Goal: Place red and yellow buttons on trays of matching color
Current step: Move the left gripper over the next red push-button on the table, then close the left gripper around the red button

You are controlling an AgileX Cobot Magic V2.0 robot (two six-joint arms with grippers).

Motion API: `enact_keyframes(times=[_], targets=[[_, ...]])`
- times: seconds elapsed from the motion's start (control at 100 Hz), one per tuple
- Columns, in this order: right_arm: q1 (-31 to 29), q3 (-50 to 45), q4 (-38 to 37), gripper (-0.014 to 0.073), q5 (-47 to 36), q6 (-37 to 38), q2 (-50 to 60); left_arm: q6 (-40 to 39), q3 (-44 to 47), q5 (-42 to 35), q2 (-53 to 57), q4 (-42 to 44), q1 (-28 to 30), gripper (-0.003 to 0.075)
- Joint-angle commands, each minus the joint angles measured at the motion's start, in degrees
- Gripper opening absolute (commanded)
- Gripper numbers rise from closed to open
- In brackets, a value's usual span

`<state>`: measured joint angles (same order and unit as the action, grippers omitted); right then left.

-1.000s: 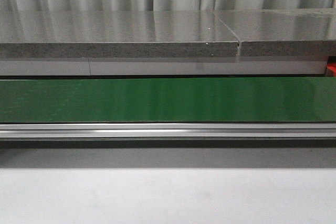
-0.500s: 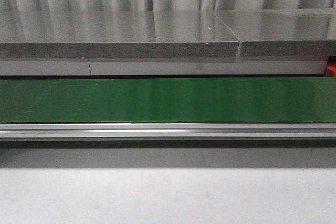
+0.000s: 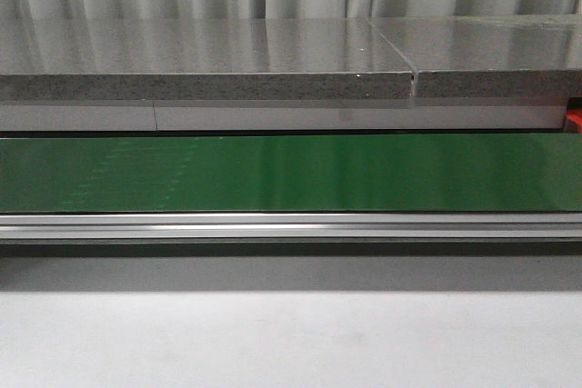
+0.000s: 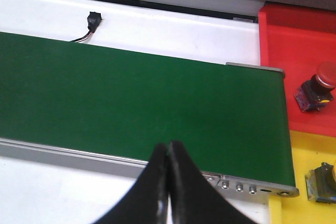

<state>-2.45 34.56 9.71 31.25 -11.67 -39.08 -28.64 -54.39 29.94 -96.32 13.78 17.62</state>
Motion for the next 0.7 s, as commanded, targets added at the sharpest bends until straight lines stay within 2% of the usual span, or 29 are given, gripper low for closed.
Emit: enact_keyframes(times=[0.0, 0.1, 0.2, 0.46, 0.6, 0.69], targets=[[0.0, 1.5, -0.1, -0.0120, -3.9, -0.4, 0.2, 0.2, -1.6, -3.0, 1.6, -0.1, 0.2, 0.0652], [0.0, 1.5, -0.1, -0.0120, -3.9, -0.4, 0.2, 0.2, -1.6, -4.1, 1.6, -0.1, 0.2, 0.0636], [0.0, 1.5, -0.1, -0.0120, -3.9, -0.4, 0.2, 0.2, -1.6, -4.2, 1.6, -0.1, 0.2, 0.0561], [0.0, 1.5, -0.1, -0.0120, -3.9, -0.4, 0.2, 0.6, -1.6, -4.7, 1.6, 0.2, 0.2, 0.0192], [0.0, 1.5, -0.1, -0.0120, -3.9, -0.4, 0.2, 0.9, -1.6, -4.8, 2.9, 0.2, 0.2, 0.0043], [0.0, 1.5, -0.1, -0.0120, -3.9, -0.4, 0.2, 0.9, -1.6, -4.6, 5.1, 0.2, 0.1, -0.0014]])
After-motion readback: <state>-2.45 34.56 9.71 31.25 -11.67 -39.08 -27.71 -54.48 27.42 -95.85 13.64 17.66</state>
